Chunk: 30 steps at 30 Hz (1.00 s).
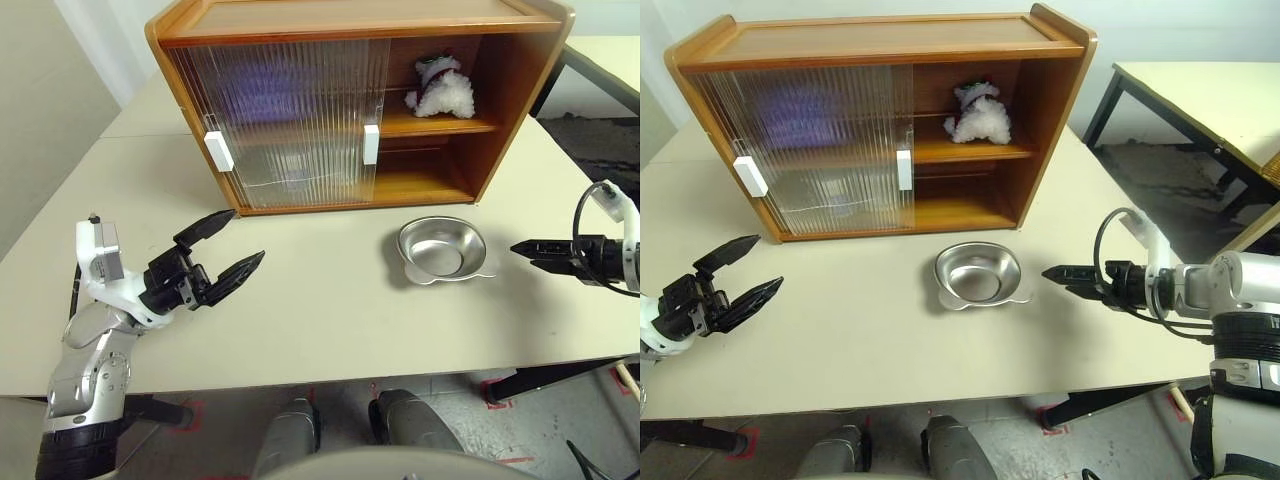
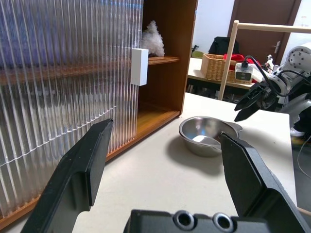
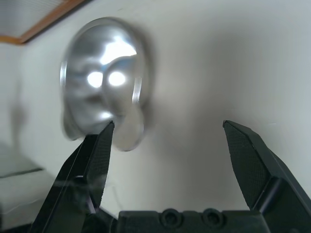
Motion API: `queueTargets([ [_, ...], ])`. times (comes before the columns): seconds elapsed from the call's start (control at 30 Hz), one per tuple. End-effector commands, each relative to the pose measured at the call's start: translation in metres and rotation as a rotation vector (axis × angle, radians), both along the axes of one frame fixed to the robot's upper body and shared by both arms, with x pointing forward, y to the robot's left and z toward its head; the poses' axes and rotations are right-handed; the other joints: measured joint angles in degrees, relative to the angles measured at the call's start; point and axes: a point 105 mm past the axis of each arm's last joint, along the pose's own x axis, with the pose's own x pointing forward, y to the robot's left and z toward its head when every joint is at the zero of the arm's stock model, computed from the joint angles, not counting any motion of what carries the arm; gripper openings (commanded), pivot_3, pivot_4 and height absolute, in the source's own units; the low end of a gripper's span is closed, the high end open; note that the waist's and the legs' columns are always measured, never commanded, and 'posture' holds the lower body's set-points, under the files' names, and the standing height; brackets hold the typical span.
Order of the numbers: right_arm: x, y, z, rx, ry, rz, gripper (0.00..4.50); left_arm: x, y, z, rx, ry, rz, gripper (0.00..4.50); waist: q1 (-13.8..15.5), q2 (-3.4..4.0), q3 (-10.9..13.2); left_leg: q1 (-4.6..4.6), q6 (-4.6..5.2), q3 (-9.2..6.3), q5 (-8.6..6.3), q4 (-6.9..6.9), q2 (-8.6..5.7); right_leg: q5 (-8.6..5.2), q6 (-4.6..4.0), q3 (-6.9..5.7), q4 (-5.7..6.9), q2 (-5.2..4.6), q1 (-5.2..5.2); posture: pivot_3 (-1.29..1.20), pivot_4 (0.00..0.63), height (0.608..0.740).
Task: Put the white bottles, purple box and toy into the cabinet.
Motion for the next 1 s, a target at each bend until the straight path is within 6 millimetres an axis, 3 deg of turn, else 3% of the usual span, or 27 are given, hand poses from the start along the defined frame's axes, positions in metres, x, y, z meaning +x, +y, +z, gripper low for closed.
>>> queueTargets([
  [0.03,-0.002,0.01,-0.008,0.013,0.006,0.018,4.48,0.0,0.0,-0.001,0.012,0.0,-0.005,4.5,0.0,-0.01,0.0,0.01,0.0,-0.01,0.0,0.01,-0.01,-0.01,0.0,0.0,0.0,0.0,0.01,-0.17,0.067,0.74],
  [0.2,-0.004,0.03,-0.011,0.084,0.021,0.054,4.48,0.001,0.0,0.001,0.014,-0.004,-0.002,4.5,0.01,-0.01,0.01,-0.01,0.0,-0.02,0.0,0.0,-0.01,-0.01,-0.01,0.02,0.0,-0.01,0.0,-0.17,0.066,0.74],
  [0.4,-0.005,0.038,-0.012,0.119,0.028,0.061,4.48,0.001,0.002,0.001,0.018,-0.004,0.002,4.5,0.02,-0.02,0.01,-0.02,0.01,-0.02,0.0,0.0,-0.02,-0.03,-0.01,0.01,-0.01,-0.01,0.0,-0.17,0.065,0.74],
  [0.5,-0.004,0.04,-0.011,0.135,0.029,0.053,3.87,0.001,0.002,0.001,0.019,-0.004,0.003,4.5,0.02,-0.02,0.01,-0.01,0.01,-0.03,0.0,0.0,-0.02,-0.03,-0.01,0.01,0.0,0.0,0.0,-0.17,0.065,0.74],
  [0.7,-0.004,0.041,-0.008,0.155,0.031,0.052,1.59,0.003,0.002,0.002,0.017,-0.007,0.001,4.5,0.01,-0.03,0.01,-0.02,0.01,-0.03,0.0,0.0,-0.02,-0.03,-0.01,0.01,0.0,-0.01,0.0,-0.17,0.065,0.74],
  [0.77,-0.005,0.041,-0.008,0.158,0.03,0.056,1.31,0.003,0.002,0.002,0.016,-0.007,0.002,4.5,0.0,-0.03,0.01,-0.02,0.01,-0.03,-0.01,0.0,-0.02,-0.03,-0.01,0.01,0.0,-0.01,-0.01,-0.18,0.064,0.74],
  [0.87,-0.005,0.041,-0.004,0.171,0.026,0.06,0.2,0.003,0.003,0.003,0.017,-0.007,0.003,4.5,-0.01,-0.01,0.0,-0.02,0.01,-0.03,0.0,0.0,-0.03,-0.03,-0.01,0.01,0.0,-0.01,-0.01,-0.18,0.064,0.74],
  [1.0,-0.004,0.041,0.003,0.203,0.012,0.061,0.02,0.004,0.003,0.003,0.019,-0.009,0.004,4.5,0.11,-0.08,-0.01,-0.01,0.01,-0.06,0.0,0.03,-0.07,-0.03,0.0,0.0,-0.01,-0.01,0.05,-0.18,0.065,0.74],
])
